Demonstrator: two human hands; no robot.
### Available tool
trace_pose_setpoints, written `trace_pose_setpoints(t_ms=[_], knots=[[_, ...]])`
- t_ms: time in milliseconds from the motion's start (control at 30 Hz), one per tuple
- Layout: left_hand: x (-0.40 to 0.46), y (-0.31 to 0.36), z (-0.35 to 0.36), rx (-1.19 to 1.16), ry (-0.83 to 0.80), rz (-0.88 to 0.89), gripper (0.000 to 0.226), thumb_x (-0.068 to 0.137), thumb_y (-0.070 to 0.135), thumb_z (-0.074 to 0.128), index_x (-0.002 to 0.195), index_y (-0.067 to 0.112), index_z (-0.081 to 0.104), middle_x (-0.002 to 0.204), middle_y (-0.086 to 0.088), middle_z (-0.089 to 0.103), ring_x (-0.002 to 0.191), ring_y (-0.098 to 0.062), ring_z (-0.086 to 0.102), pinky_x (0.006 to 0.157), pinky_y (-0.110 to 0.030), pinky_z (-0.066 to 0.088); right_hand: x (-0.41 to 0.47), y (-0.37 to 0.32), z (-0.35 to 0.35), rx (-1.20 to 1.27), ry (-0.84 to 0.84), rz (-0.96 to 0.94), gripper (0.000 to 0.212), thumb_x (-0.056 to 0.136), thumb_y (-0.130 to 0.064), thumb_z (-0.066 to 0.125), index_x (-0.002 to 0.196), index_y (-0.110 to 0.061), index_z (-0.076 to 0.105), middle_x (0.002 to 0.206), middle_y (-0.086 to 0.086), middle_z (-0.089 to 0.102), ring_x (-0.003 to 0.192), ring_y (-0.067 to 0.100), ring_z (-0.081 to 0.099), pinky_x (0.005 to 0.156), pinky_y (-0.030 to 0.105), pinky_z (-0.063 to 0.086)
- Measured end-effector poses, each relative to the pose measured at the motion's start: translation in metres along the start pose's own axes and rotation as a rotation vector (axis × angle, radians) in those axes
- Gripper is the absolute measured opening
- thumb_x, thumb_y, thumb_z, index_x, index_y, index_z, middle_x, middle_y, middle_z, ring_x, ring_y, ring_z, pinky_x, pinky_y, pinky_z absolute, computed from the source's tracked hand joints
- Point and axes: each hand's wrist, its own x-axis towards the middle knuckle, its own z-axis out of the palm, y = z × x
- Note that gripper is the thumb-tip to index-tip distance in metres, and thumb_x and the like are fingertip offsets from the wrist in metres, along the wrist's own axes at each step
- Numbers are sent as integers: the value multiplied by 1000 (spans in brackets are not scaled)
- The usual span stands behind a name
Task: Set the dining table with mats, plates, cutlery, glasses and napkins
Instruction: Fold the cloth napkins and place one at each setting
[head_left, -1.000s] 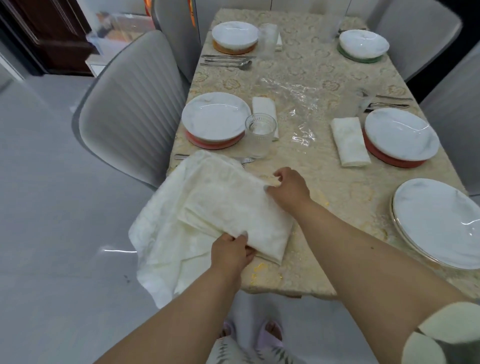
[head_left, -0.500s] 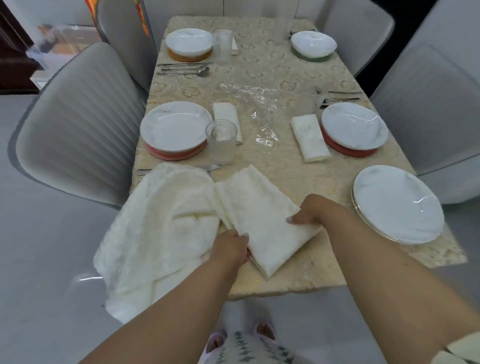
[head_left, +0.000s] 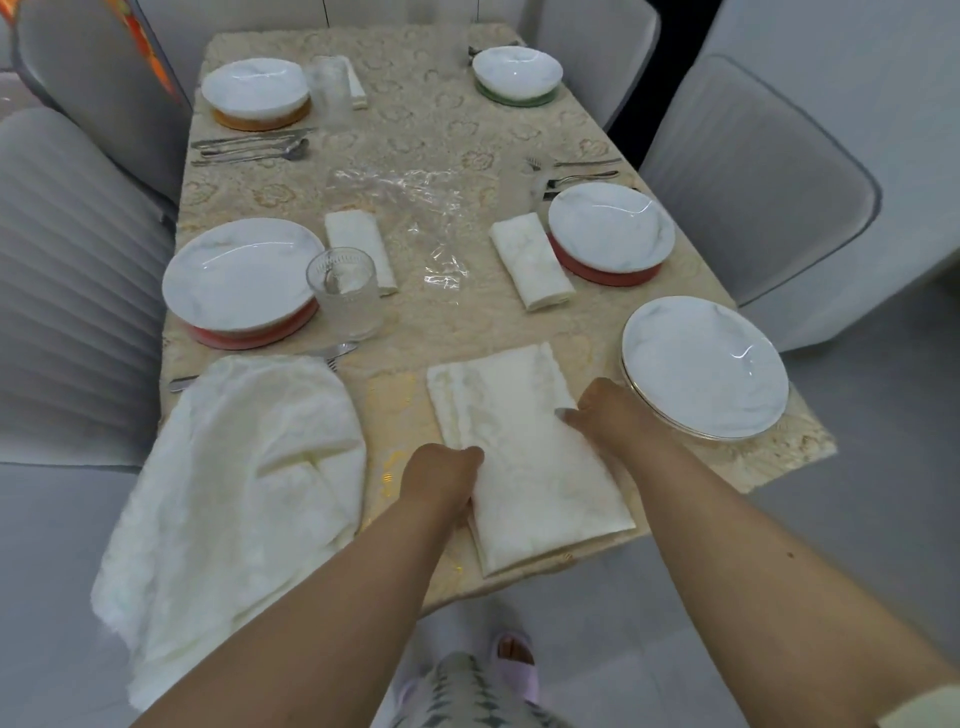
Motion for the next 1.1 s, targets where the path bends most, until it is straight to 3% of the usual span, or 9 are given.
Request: trace_pose_setpoints(t_ms=[133, 267, 433, 667, 767, 867, 933, 1033, 1100], knots=[[17, 10, 0, 74, 102, 106, 29, 91, 30, 61, 79, 4, 66, 78, -18, 67, 84, -37, 67, 75, -34, 55, 8, -7, 7, 169, 94, -31, 23, 93, -37, 56, 84, -17, 50, 84, -2, 53, 82, 22, 50, 71, 29, 37], [25, 1, 0, 132, 209, 134, 25, 93, 31, 57, 79, 10, 61, 84, -14, 67, 82, -33, 65, 67, -29, 44, 23, -7, 15, 174, 108, -36, 32, 95, -34, 52, 67, -20, 44, 70, -4, 49, 78, 23, 49, 67, 30, 35], [24, -2, 4, 201, 287, 167, 26, 96, 31, 50, 75, 16, 52, 72, -1, 60, 74, -25, 60, 62, -31, 43, 29, -8, 20, 194, 150, -62, 24, 95, -34, 52, 86, -14, 61, 76, -1, 58, 79, 24, 55, 68, 31, 40], [18, -2, 4, 479, 471, 236, 18, 95, 27, 48, 92, 10, 53, 84, -4, 59, 78, -27, 57, 62, -32, 38, 33, -12, 21, 126, 186, -81, 22, 95, -40, 50, 88, -20, 56, 79, -6, 56, 77, 20, 52, 63, 29, 33], [26, -9, 6, 746, 699, 612, 24, 74, 7, 64, 98, 3, 59, 92, -17, 60, 83, -34, 56, 66, -39, 45, 35, -13, 24, 82, 195, -84, 21, 95, -40, 50, 88, -20, 55, 81, -5, 57, 80, 21, 54, 63, 29, 33], [37, -17, 15, 984, 539, 1004, 48, 75, 17, 53, 121, 7, 62, 125, -17, 60, 118, -34, 50, 99, -48, 32, 34, -14, 24, 46, 222, -84, 17, 94, -37, 53, 95, -21, 52, 92, -2, 57, 92, 24, 58, 66, 30, 35], [39, -23, 19, 1081, 401, 963, 55, 84, 27, 41, 136, 13, 54, 144, -12, 49, 136, -31, 40, 111, -50, 16, 29, -19, 26, -21, 323, -92, 29, 90, -32, 60, 113, -18, 53, 110, 4, 55, 105, 26, 54, 76, 35, 39], [41, -30, 21, 1096, 316, 858, 58, 92, 38, 32, 144, 16, 44, 151, -9, 39, 142, -28, 33, 114, -48, 11, 24, -22, 44, -239, 589, -419, 51, 75, -28, 76, 122, -19, 60, 113, 10, 59, 103, 30, 58, 82, 39, 46], [42, -35, 23, 1069, 290, 830, 60, 94, 42, 30, 146, 15, 40, 153, -10, 36, 143, -28, 30, 113, -46, 13, 24, -19, 58, -284, 549, -561, 45, 78, -34, 68, 122, -24, 63, 120, 9, 61, 108, 29, 60, 85, 41, 49]])
